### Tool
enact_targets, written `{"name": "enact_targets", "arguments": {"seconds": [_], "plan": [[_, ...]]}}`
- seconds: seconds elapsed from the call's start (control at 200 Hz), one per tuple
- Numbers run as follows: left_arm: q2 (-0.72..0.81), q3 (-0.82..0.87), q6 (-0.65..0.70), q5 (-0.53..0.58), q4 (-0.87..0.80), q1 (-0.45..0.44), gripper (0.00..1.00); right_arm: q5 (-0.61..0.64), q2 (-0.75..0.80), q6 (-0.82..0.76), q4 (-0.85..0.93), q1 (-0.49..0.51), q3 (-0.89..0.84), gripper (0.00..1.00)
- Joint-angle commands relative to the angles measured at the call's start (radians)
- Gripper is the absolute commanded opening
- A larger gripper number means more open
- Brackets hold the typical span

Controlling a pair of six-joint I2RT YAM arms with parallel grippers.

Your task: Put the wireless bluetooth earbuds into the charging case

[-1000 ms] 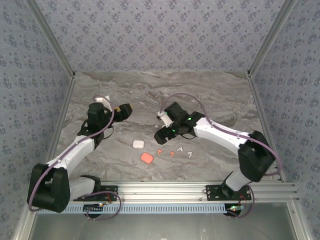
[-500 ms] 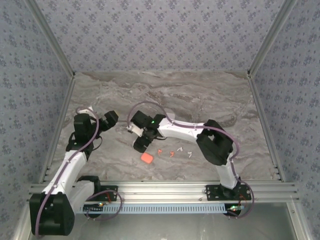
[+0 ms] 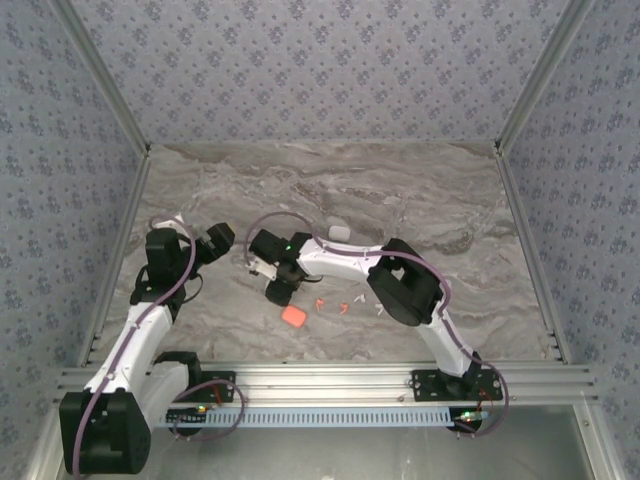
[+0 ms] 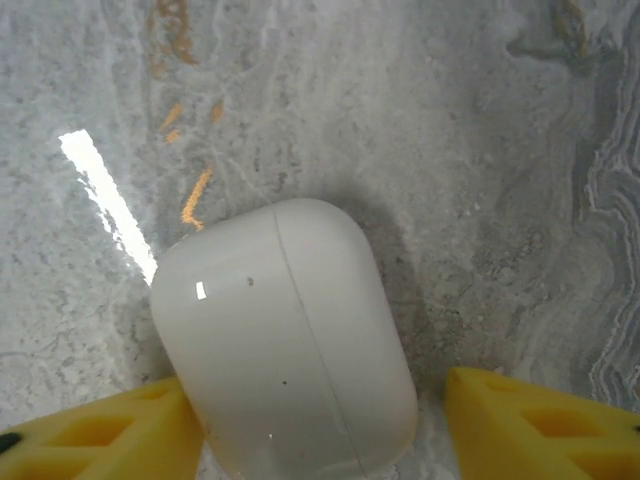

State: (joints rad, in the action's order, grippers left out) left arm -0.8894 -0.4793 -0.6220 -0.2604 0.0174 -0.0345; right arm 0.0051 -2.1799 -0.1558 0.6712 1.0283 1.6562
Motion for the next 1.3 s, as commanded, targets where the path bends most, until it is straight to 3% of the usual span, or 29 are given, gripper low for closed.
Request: {"name": "enact_targets", "arguments": {"seconds": [0.0,0.1,0.225,0.545,0.73,0.954,1.294], "plan": [[0.016,-0.005,0.007,0.009,-0.019,0.009,0.98,0.01,-0.036,-0.009,0.04,0.005,0.019,0.56],[0.017,-0.009,0.009,0.005,-0.019,0.01,0.98,0.009,-0.011,-0.01,0.033,0.001,0.011,0.46],[0.01,-0.01,0.005,-0.042,0.014,0.009,0.98,0.019,0.072,0.004,-0.008,-0.02,-0.033,0.43],[-0.094,-0.128,-0.022,-0.423,0.14,-0.004,0.95,0.037,0.466,0.024,-0.212,-0.142,-0.285,0.41],[-0.16,-0.209,-0.05,-0.586,0.234,-0.105,0.94,0.05,0.699,-0.032,-0.335,-0.186,-0.423,0.41],[-0.246,-0.321,-0.007,-0.646,0.255,-0.291,0.93,0.058,0.857,-0.098,-0.433,-0.194,-0.522,0.41],[-0.357,-0.405,0.013,-0.651,0.25,-0.412,0.77,0.073,0.907,-0.129,-0.476,-0.17,-0.551,0.41]]}}
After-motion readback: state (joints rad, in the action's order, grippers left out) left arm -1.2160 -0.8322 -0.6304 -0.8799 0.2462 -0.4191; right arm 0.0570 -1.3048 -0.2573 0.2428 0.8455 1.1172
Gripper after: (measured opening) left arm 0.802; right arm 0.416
